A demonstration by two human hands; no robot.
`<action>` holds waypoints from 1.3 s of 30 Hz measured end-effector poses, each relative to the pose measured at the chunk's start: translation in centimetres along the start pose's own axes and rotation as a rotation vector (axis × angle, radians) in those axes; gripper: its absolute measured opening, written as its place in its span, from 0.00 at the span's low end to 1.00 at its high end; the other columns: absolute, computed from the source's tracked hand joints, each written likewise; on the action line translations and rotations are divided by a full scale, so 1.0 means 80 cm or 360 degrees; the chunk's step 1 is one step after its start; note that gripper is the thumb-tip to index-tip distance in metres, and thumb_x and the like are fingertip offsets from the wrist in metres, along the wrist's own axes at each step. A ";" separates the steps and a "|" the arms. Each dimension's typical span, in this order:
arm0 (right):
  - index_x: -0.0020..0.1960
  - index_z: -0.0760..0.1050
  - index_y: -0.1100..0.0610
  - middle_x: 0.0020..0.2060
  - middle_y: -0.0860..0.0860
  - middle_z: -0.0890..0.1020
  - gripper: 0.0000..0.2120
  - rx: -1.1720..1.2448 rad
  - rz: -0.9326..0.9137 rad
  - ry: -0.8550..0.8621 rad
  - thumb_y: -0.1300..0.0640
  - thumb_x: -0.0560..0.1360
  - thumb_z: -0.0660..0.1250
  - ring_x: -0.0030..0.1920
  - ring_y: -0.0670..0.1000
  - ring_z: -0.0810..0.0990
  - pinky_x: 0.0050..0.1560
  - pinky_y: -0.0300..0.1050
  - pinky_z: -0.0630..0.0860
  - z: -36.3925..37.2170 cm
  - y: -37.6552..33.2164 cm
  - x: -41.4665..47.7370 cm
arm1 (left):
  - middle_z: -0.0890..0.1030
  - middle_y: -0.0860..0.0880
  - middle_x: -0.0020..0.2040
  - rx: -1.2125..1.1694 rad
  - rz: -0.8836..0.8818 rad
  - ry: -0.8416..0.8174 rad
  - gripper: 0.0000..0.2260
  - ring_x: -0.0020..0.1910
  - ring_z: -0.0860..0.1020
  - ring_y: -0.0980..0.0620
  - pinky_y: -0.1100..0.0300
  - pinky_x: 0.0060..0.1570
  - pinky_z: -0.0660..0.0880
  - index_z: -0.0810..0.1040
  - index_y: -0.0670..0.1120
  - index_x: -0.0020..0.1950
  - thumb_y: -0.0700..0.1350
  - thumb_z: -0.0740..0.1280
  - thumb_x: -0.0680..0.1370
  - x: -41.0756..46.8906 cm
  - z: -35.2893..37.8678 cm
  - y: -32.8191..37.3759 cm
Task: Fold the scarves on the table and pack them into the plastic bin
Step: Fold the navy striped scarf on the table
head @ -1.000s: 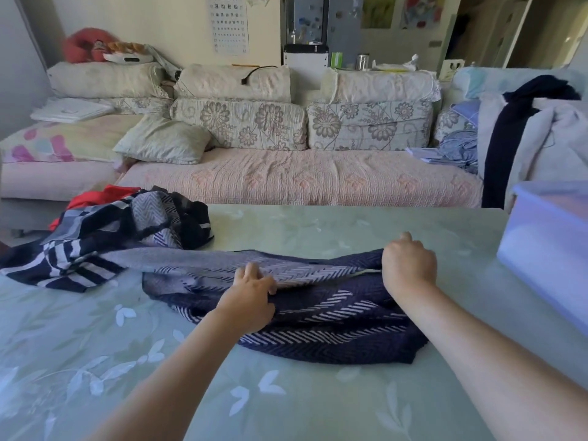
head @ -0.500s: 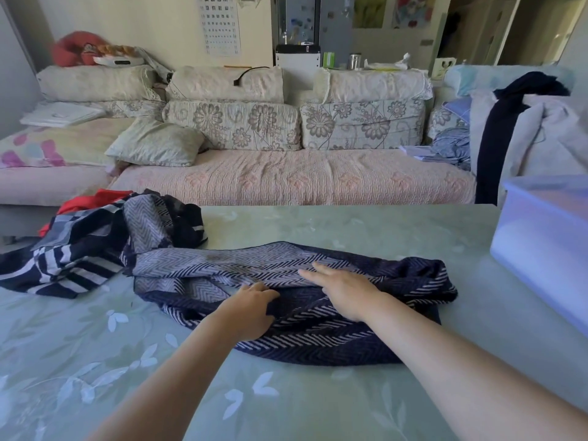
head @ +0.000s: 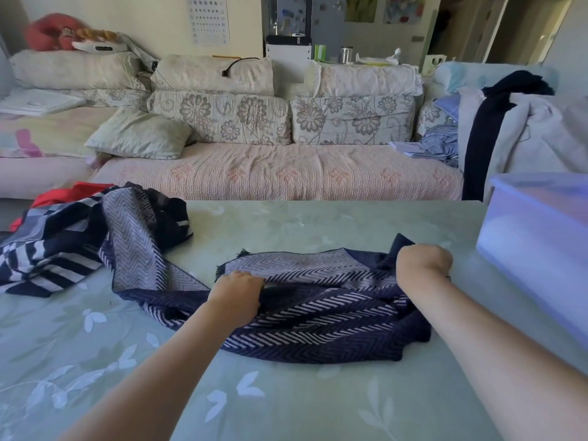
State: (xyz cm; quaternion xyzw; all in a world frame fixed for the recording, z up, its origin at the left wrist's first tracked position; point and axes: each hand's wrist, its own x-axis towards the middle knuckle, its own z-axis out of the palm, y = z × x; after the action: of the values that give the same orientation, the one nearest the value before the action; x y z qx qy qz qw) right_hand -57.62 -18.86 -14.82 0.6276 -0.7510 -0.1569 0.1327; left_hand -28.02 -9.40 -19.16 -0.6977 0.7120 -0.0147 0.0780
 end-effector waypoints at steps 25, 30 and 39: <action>0.70 0.71 0.56 0.66 0.60 0.69 0.19 -0.0492 -0.0249 0.0164 0.60 0.80 0.57 0.65 0.62 0.68 0.60 0.58 0.68 0.001 0.011 -0.022 | 0.79 0.54 0.48 -0.0476 0.0214 0.0251 0.05 0.46 0.77 0.51 0.55 0.43 0.76 0.76 0.53 0.54 0.50 0.62 0.81 -0.020 -0.021 0.030; 0.80 0.57 0.48 0.78 0.50 0.61 0.34 0.0881 -0.1351 -0.0052 0.67 0.77 0.59 0.76 0.55 0.62 0.73 0.54 0.63 0.002 -0.020 -0.061 | 0.77 0.55 0.50 -0.0627 0.0304 0.0479 0.05 0.46 0.76 0.50 0.54 0.44 0.75 0.75 0.54 0.56 0.47 0.62 0.81 -0.018 -0.032 0.037; 0.49 0.81 0.48 0.46 0.50 0.74 0.07 0.0433 -0.1440 0.0550 0.49 0.72 0.71 0.53 0.56 0.72 0.58 0.54 0.69 -0.018 -0.030 -0.076 | 0.77 0.61 0.46 -0.0723 0.0398 0.0516 0.06 0.42 0.76 0.56 0.56 0.43 0.76 0.74 0.59 0.50 0.48 0.67 0.79 -0.084 -0.069 0.007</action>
State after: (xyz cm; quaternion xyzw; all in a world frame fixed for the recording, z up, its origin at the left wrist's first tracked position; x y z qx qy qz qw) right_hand -53.79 -13.41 -14.47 0.9187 -0.3844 0.0068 0.0907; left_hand -29.22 -3.14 -13.21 -0.5927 0.7806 0.0433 -0.1935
